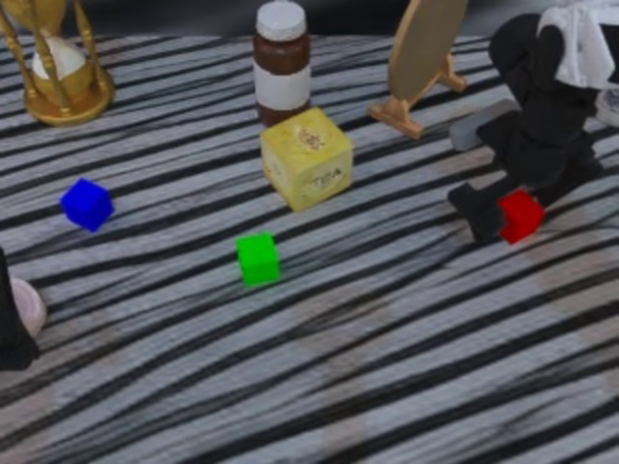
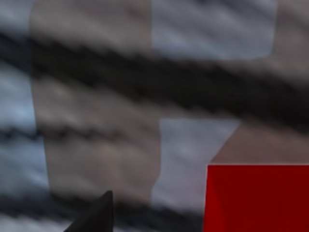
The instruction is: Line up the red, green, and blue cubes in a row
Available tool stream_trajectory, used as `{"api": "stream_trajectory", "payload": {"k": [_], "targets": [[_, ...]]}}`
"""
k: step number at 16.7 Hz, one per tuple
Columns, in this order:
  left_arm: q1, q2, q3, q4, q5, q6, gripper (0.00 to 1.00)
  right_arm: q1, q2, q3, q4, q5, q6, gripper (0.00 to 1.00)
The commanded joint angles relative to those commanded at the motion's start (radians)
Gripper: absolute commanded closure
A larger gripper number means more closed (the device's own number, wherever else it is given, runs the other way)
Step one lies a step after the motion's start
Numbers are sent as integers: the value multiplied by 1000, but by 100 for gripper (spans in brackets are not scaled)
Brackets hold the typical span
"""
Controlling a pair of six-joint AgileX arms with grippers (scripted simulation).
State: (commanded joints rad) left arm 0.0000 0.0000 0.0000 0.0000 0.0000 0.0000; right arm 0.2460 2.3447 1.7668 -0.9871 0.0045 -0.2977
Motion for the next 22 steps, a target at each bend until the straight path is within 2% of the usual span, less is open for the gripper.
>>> {"api": "stream_trajectory", "payload": {"k": [5,18,22], "targets": [[0,0,0,0,0,0,0,1,10,-20,25,0,0,0],[0,0,0,0,0,0,0,1,10,-20,25,0,0,98],[0,0,0,0,0,0,0,1,10,-20,25,0,0,100]]}}
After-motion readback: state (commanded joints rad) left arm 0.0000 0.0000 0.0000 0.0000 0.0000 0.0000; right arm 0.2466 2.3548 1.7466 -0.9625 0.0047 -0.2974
